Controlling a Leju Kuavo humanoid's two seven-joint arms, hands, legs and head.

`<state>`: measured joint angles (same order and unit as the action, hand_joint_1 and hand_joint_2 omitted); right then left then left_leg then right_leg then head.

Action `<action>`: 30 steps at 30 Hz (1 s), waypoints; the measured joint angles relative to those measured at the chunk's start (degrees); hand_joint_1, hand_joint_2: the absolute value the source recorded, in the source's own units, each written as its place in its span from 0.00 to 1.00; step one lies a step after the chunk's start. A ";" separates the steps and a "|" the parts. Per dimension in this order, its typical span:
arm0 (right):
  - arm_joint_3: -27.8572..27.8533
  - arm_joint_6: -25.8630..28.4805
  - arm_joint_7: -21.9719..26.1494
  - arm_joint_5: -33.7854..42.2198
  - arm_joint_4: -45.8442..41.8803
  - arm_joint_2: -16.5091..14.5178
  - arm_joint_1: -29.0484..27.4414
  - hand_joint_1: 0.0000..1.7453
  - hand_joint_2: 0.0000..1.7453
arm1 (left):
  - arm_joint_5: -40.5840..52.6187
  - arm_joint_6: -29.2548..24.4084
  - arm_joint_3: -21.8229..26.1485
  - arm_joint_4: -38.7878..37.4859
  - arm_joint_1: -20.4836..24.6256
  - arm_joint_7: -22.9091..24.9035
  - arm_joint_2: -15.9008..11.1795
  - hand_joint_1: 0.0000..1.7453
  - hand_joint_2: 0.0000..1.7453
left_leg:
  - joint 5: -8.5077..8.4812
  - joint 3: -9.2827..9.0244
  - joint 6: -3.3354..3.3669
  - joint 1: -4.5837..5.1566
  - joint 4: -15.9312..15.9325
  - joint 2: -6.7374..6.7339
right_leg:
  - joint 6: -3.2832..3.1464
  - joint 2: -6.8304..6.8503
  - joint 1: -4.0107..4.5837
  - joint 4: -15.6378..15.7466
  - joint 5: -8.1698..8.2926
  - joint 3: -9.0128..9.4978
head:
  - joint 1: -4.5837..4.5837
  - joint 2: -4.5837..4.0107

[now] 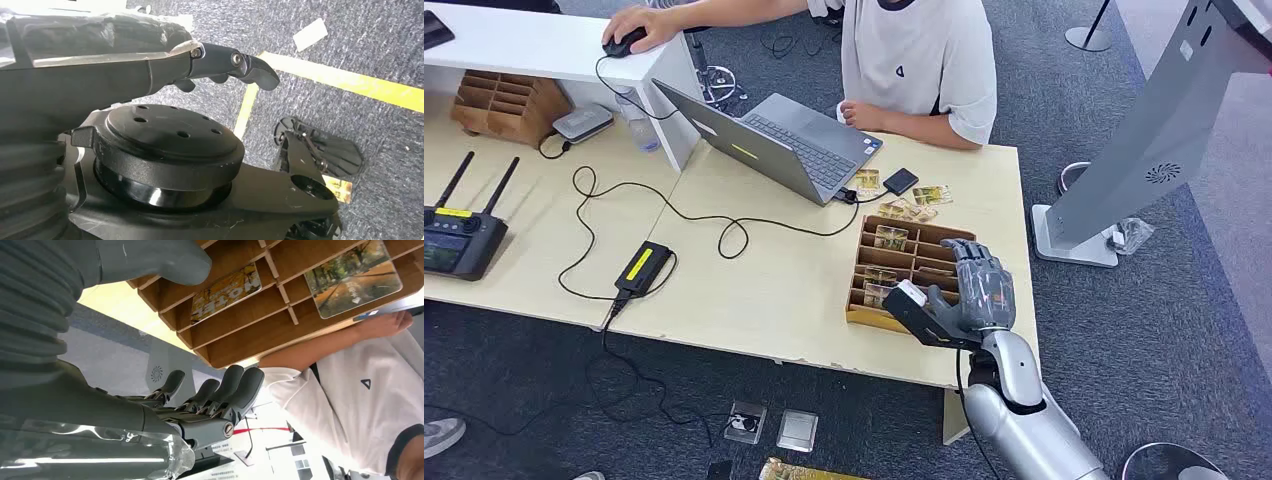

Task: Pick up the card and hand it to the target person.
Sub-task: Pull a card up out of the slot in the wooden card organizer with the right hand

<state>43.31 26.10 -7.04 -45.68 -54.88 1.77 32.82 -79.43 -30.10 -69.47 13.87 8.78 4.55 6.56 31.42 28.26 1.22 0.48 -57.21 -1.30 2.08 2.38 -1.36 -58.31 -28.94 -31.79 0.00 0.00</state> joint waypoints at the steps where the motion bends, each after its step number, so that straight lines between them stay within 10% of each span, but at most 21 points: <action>1: 0.01 0.00 0.01 0.01 0.05 -0.02 0.04 0.35 1.00 | 0.02 0.00 -0.02 0.00 0.01 0.01 0.00 0.00 1.00 | -0.01 0.00 -0.01 -0.01 0.01 -0.02 | -0.01 -0.04 0.01 0.01 0.02 -0.01 | 0.00 0.00; 30: 1.85 0.85 3.20 1.55 12.97 -4.57 4.17 0.39 1.00 | 1.29 -0.43 -1.24 0.03 0.61 0.67 0.13 0.00 1.00 | -0.06 -0.04 -0.04 -0.03 0.10 -0.03 | -0.04 -0.10 0.03 0.08 0.07 0.04 | 0.00 0.00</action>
<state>45.16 26.94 -3.84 -44.13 -41.91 -2.80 36.99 -78.14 -30.53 -70.71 13.90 9.39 5.23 6.68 31.35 28.22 1.19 0.44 -57.11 -1.34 2.04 2.28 -1.33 -58.22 -28.87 -31.75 0.00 0.00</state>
